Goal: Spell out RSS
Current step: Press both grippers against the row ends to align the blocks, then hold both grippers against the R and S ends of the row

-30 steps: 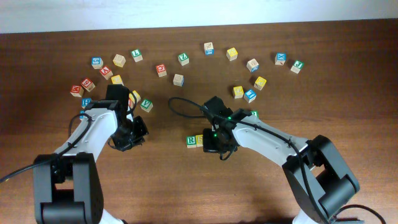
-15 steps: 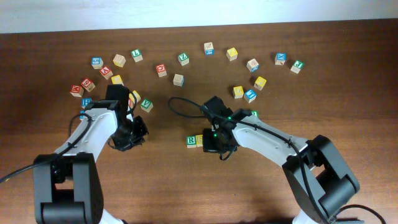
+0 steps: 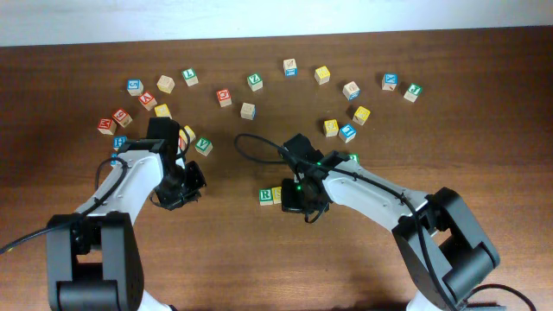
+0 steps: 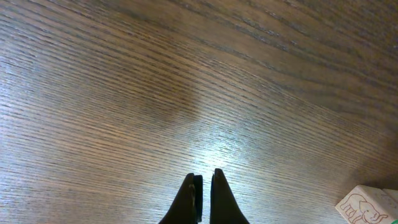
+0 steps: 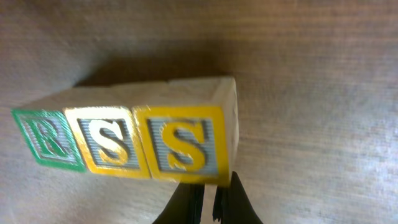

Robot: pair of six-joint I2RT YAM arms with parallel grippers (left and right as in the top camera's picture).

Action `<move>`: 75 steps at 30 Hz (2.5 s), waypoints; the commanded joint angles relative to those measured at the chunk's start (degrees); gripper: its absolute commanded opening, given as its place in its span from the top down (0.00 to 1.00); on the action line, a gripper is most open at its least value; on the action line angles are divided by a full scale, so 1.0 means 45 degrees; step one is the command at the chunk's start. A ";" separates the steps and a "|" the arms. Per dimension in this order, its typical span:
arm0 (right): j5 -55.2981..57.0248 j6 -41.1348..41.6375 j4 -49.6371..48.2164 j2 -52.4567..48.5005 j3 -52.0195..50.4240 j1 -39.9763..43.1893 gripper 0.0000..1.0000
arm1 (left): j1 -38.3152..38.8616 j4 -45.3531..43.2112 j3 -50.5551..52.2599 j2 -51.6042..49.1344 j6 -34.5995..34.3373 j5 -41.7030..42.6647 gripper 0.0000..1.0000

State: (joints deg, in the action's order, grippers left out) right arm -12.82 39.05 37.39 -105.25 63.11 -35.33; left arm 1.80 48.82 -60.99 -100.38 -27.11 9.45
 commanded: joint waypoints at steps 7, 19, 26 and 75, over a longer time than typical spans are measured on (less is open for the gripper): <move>-0.0665 -0.1413 0.2176 0.0947 0.0971 0.0335 0.96 | 0.1481 -0.0068 -0.0034 0.0238 -0.0063 0.0039 1.00; 0.0432 -0.2584 0.1695 0.0767 0.1001 0.2244 0.96 | 0.3745 -0.1073 0.0233 -0.0015 -0.0690 0.0034 1.00; 0.0316 -0.2089 0.1054 -0.0194 0.0981 0.1933 0.96 | 0.4352 -0.1787 0.0291 -0.0549 -0.0724 0.0544 1.00; -0.0733 -0.1384 0.0189 -0.0865 0.0976 0.1282 0.96 | 0.5124 -0.2472 0.0296 -0.1103 0.0695 0.0563 0.99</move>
State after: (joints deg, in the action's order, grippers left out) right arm -16.12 33.52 38.85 -108.51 66.70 -29.19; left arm 24.64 38.02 -60.40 -104.71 -26.76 11.97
